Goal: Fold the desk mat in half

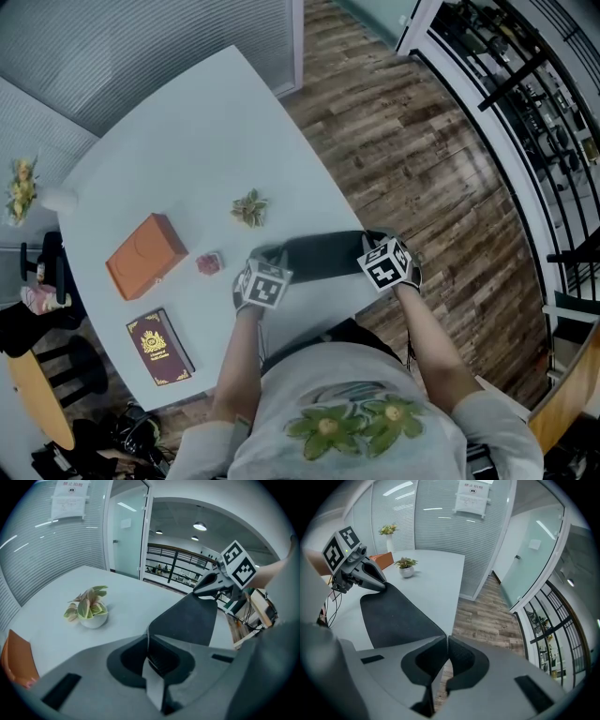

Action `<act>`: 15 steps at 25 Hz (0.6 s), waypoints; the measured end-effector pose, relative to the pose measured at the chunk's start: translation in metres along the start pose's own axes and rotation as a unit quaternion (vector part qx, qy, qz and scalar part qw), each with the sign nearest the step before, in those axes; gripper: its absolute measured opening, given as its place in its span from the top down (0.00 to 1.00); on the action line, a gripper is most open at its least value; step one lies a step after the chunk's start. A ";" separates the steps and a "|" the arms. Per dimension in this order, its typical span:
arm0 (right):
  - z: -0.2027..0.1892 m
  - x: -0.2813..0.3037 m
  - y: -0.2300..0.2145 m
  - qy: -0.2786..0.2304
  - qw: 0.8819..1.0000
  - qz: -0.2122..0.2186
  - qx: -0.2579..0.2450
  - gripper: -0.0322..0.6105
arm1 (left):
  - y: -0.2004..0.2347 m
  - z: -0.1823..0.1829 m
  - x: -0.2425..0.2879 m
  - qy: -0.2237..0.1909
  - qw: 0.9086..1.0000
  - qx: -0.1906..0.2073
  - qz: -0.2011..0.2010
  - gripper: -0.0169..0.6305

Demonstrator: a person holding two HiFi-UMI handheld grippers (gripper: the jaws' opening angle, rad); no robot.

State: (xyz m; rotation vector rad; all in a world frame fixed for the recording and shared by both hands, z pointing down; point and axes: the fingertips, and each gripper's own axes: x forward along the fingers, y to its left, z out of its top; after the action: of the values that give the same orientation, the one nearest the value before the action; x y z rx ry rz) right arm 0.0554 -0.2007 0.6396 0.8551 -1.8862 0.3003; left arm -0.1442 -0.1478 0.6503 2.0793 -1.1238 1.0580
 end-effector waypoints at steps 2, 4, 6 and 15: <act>-0.001 0.002 0.001 0.002 1.000 0.001 0.000 0.90 | 0.000 -0.002 0.002 0.004 1.000 -0.002 -0.002 0.94; -0.003 0.006 0.002 0.006 1.000 0.004 0.000 0.90 | 0.001 -0.007 0.006 0.011 1.000 -0.003 -0.003 0.94; -0.004 0.009 0.003 0.010 1.000 0.005 -0.002 0.90 | 0.002 -0.011 0.010 0.017 1.000 -0.005 -0.005 0.94; -0.010 0.019 0.005 0.024 1.000 0.006 -0.014 0.90 | 0.002 -0.017 0.018 0.026 1.000 -0.014 -0.008 0.94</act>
State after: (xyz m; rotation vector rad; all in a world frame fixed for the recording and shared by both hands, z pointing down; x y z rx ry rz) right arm 0.0545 -0.2000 0.6616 0.8106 -1.8482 0.2989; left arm -0.1462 -0.1437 0.6745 2.0252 -1.0885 1.0768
